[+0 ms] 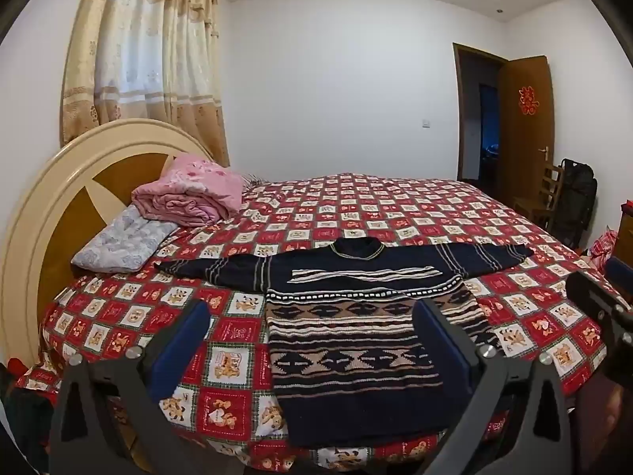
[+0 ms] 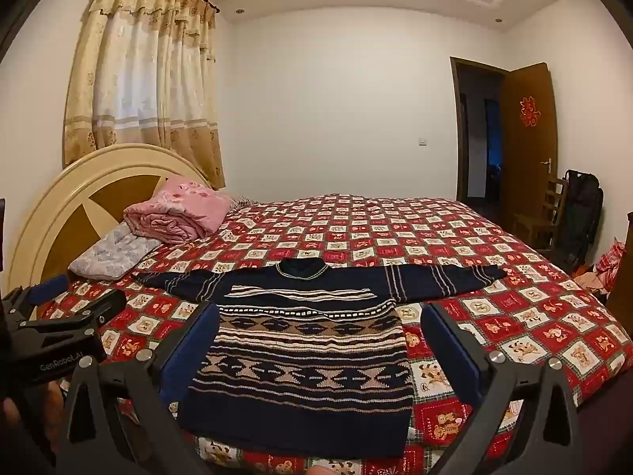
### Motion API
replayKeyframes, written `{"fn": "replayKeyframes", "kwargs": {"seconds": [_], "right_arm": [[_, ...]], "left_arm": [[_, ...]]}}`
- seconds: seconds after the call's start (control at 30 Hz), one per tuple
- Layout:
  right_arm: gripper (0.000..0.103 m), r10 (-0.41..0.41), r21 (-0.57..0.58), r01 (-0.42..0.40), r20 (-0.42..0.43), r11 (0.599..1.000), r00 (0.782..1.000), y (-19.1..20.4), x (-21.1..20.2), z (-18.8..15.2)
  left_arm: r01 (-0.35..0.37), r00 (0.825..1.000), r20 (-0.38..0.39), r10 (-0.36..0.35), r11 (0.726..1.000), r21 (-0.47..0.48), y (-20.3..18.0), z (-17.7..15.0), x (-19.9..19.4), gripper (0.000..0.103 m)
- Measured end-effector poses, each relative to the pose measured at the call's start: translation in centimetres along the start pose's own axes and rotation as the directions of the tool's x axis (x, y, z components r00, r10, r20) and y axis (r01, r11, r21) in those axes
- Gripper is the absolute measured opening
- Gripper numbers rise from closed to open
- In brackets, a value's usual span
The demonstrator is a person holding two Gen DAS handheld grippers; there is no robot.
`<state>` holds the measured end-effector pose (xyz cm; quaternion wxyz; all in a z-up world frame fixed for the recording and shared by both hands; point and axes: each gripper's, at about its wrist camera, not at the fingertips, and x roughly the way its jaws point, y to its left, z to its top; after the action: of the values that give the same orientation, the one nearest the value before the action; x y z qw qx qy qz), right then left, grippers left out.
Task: Fold small clothes
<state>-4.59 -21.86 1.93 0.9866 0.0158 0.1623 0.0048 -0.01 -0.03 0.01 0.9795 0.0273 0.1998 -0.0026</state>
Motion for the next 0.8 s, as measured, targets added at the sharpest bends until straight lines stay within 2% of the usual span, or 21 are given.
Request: {"fn": "replayKeyframes", "kwargs": {"seconds": [0.17,0.27,0.33,0.8], "right_arm": [[0.102,-0.007,-0.003,0.007,-0.010,1.000,1.000,0.2,0.5,0.3],[0.102,-0.011,0.002,0.011,-0.008,1.000,1.000,-0.2,0.4,0.2],[0.102,-0.015,0.004,0.015,-0.008,1.000,1.000,-0.2,0.6,0.0],[0.102,-0.018,0.010,0.019,-0.018,1.000,1.000,-0.4,1.1,-0.6]], "left_arm": [[0.000,1.000,-0.001,0.000,1.000,-0.023,0.2,-0.1,-0.1,0.103],[-0.003,1.000,-0.001,0.003,1.000,-0.021,-0.2,-1.0,0.4,0.103],[0.002,1.000,-0.027,-0.002,1.000,-0.018,0.0,-0.7,0.7,0.103],[0.002,1.000,-0.025,-0.002,1.000,-0.013,0.1,-1.2,1.2,0.103]]}}
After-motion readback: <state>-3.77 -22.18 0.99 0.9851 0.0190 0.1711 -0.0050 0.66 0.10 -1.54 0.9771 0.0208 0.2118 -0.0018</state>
